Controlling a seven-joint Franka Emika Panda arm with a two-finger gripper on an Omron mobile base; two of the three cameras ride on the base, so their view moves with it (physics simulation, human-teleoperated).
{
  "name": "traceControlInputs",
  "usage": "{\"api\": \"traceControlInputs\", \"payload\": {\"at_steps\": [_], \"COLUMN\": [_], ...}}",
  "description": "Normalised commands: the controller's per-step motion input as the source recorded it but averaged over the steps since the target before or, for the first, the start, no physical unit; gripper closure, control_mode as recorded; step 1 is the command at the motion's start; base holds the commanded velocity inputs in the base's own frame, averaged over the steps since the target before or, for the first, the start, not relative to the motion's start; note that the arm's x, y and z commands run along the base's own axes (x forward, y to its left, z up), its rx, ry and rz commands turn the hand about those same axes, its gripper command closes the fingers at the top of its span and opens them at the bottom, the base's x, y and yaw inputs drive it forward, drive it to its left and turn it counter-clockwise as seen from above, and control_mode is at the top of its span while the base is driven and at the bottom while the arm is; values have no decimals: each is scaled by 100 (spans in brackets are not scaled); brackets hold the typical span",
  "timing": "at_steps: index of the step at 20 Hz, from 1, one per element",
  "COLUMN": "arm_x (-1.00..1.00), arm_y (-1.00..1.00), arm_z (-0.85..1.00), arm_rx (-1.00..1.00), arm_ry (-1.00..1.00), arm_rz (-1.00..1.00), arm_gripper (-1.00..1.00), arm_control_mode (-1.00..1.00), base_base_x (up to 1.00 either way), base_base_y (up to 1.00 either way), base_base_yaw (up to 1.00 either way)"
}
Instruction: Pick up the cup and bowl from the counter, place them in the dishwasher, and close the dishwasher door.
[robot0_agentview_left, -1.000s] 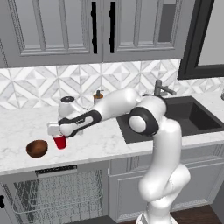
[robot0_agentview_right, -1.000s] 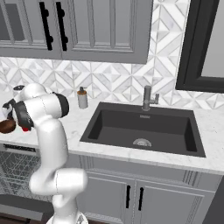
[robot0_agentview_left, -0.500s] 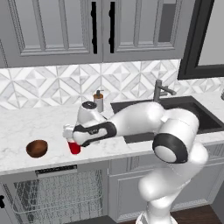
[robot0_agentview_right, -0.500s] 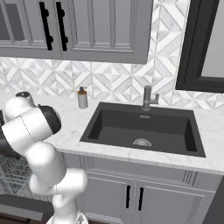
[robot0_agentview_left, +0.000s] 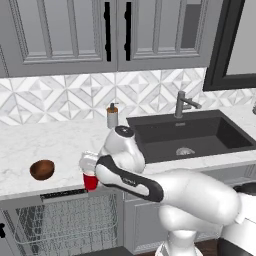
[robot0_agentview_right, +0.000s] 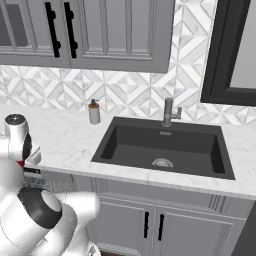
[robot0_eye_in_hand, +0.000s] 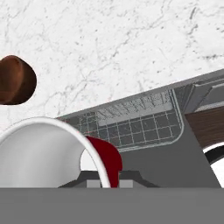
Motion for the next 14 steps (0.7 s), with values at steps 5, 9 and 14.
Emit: {"api": "traceControlInputs", "payload": {"at_steps": [5, 9, 14], "arm_x": [-100, -95, -29], "arm_y": [40, 87, 92], "arm_z": [-36, -85, -98], "arm_rx": [0, -11, -22], "arm_ry": [1, -6, 0], "arm_rz": [3, 3, -2], "arm_gripper": [100, 100, 100], "arm_control_mode": [-100, -100, -100], "base_base_x": [0, 0, 0], "base_base_y": [0, 0, 0], "base_base_yaw": [0, 0, 0]}}
